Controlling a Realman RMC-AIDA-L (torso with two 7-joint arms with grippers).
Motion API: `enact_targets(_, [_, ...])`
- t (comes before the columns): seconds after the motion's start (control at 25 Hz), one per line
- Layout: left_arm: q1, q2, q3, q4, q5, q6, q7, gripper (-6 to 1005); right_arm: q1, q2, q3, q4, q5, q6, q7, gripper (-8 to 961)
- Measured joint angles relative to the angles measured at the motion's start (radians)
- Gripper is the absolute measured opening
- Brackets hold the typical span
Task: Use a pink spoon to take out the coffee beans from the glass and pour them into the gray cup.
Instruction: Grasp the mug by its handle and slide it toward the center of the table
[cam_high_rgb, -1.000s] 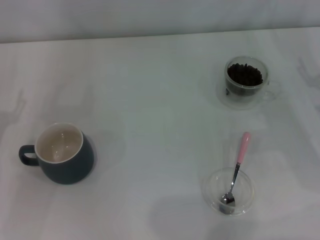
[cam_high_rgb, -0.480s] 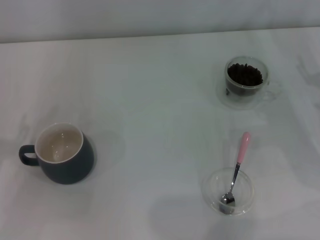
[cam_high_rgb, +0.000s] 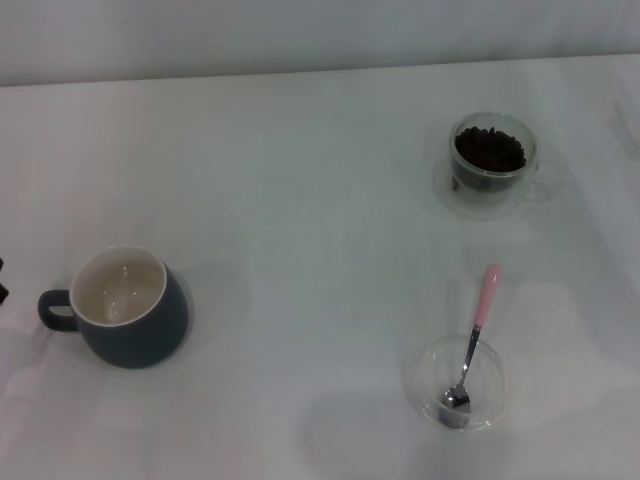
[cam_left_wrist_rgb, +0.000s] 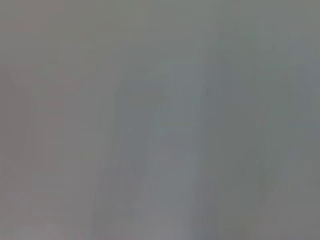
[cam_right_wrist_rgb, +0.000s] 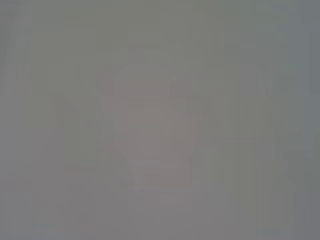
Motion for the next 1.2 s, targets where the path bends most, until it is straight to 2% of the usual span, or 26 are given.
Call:
enact_targets(0.24, [0.014,-0.001,0.0,-0.004,0.062,0.002,-0.002,834,0.012,0.0,0.042,-0.001,0.001,-0.001,0.0,870])
enact_targets(0.68, [0.062,-0.003,0.0,-0.027,0.094,0.023,-0.003,835,0.014,0.002,0.074,0.001,0.003,-0.005,0.0,871])
enact_targets(1.2, [0.028,0.002,0.0,-0.057,0.132,-0.056,-0.002,835,0.007,0.002,0.075,0.014,0.003,0.008,0.031,871])
